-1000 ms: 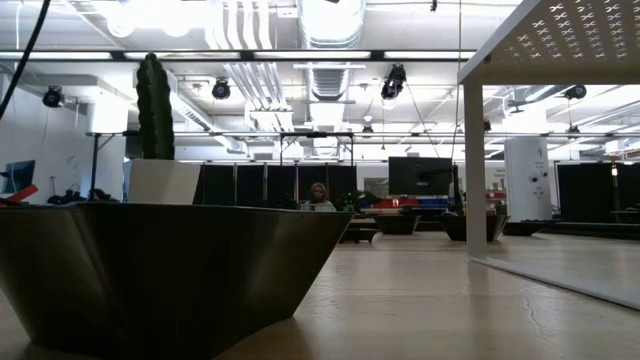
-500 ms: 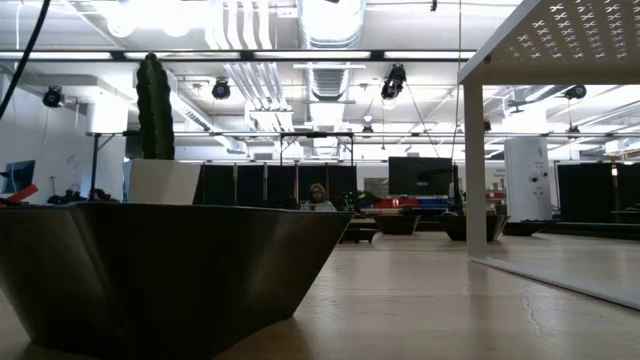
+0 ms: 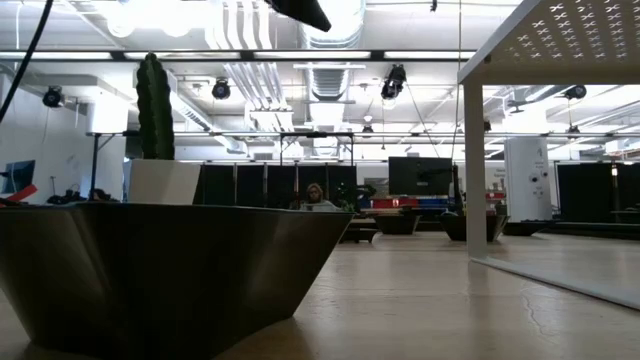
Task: Pick & Place Mini shaped plates
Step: Put the drop-shaped plate on the shelf
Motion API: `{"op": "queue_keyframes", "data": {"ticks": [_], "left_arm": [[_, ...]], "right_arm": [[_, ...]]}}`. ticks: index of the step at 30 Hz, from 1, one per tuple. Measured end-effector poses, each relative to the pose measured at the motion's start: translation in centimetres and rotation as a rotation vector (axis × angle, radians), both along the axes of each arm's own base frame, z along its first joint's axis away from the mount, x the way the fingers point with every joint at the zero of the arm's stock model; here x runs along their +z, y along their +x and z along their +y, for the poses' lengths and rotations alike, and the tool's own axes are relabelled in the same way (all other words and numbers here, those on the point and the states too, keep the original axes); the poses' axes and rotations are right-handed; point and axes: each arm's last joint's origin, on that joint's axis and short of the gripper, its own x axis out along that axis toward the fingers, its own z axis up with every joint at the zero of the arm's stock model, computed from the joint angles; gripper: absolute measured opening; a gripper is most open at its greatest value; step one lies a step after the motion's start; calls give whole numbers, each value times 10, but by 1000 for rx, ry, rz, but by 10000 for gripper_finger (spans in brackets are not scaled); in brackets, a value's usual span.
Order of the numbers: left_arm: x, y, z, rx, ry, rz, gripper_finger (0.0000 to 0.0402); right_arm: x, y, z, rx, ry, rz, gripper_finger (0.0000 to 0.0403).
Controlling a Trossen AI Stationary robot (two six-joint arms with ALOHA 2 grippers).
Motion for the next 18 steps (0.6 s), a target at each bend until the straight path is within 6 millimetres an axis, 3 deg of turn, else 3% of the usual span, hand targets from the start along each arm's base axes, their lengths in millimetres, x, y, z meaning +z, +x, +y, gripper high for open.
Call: {"op": "queue_keyframes", "data": {"ticks": [9,18], "left_arm": [[-18,-8,25,108,-243,46,101],[-42,-17,74,320,-645,96,99]], "right_arm": [[5,6,-5,-22,-191,-259,52],[7,8,-6,-71,-242,-347,52]]}}
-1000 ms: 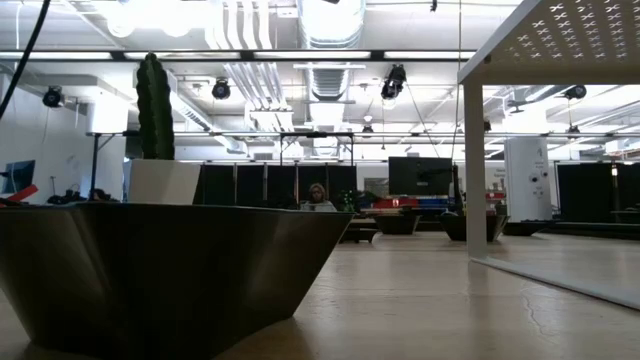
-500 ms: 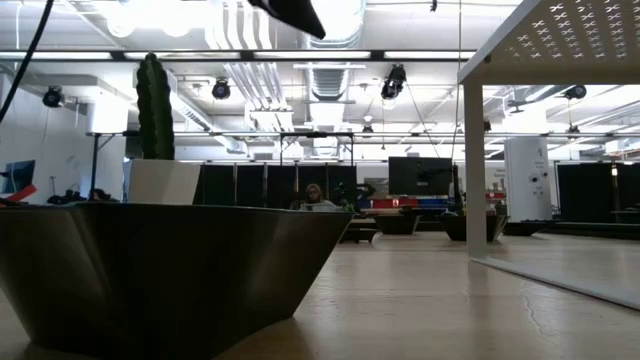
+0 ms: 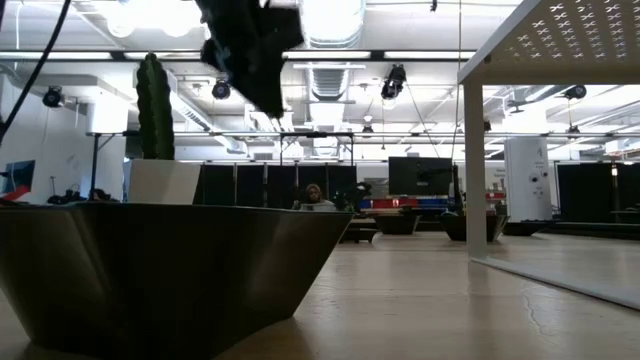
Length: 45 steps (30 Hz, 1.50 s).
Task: Pick & Place Mini shaped plates
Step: Put the drop-shaped plate on the shelf
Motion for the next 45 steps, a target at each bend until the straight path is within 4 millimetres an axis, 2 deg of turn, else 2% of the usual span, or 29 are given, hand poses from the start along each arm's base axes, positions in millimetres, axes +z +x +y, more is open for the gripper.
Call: {"op": "queue_keyframes", "data": {"ticks": [8,12,15,24,28,32,45], "left_arm": [[-41,-16,44,169,-233,81,100],[-56,-19,56,209,-284,51,99],[-68,-19,57,185,-350,23,99],[-95,-29,61,199,-360,18,99],[-100,-27,61,188,-366,-27,101],[-111,-31,60,197,-370,1,99],[-126,-28,61,214,-386,13,101]], "right_arm": [[0,0,0,-2,2,-1,52],[0,0,0,-1,2,-1,52],[0,0,0,-1,1,-1,52],[0,0,0,-2,1,-1,52],[0,0,0,-2,1,-1,52],[0,0,0,-2,1,0,52],[-1,0,0,-1,-1,1,52]]}}
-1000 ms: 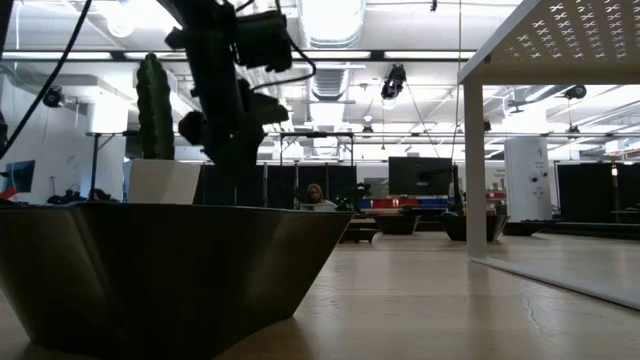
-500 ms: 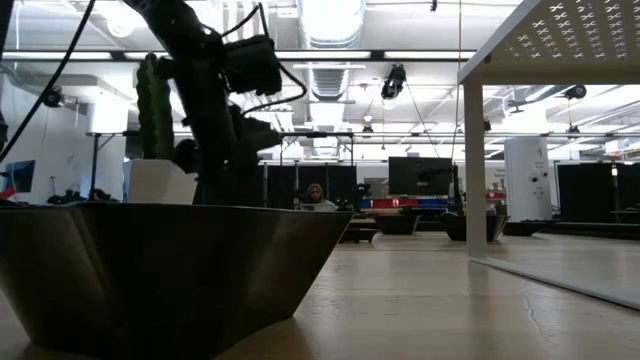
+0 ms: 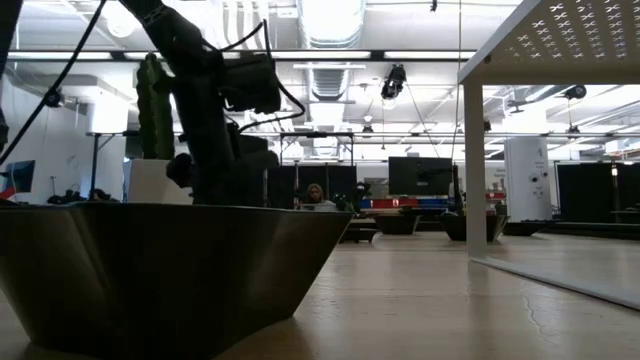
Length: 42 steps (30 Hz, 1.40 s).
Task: Pick & Place Mini shaped plates
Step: Put the drop-shaped plate on the shelf
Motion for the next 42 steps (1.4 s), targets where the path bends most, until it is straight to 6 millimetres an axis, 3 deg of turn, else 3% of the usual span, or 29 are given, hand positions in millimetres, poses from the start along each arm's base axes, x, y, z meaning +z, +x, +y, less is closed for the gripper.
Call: {"op": "queue_keyframes", "data": {"ticks": [8,16,22,29,36,42], "left_arm": [[-5,4,0,-9,-20,-12,94],[-5,4,0,-22,-18,-10,11],[3,11,1,-73,-2,-29,2],[41,33,4,-172,43,-92,1],[97,54,6,-292,130,-157,0],[141,71,-5,-424,200,-266,0]], "right_arm": [[0,0,0,1,-2,1,52],[0,0,0,1,-2,0,52],[0,0,0,1,0,0,52],[0,0,0,-1,2,0,52],[0,0,0,-1,2,0,52],[0,0,0,-1,3,-1,52]]}}
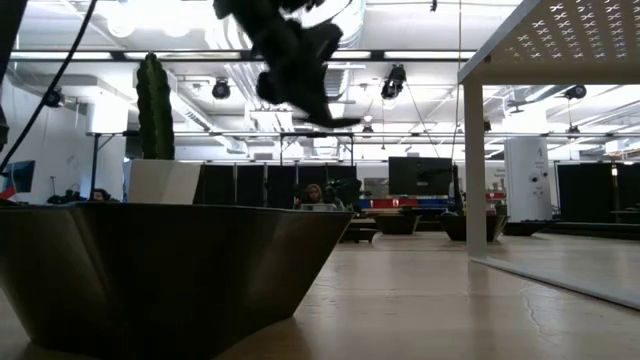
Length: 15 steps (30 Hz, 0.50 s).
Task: Pick & Place Mini shaped plates
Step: Put the drop-shaped plate on the shelf
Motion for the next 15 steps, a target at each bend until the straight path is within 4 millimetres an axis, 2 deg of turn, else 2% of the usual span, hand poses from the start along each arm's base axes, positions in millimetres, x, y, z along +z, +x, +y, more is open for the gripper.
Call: {"op": "queue_keyframes", "data": {"ticks": [5,15], "left_arm": [[21,10,-15,-94,53,-31,0],[43,19,-50,-178,284,-105,0]], "right_arm": [[1,1,-1,-26,-18,-48,52],[2,15,-11,-170,-113,-189,52]]}}
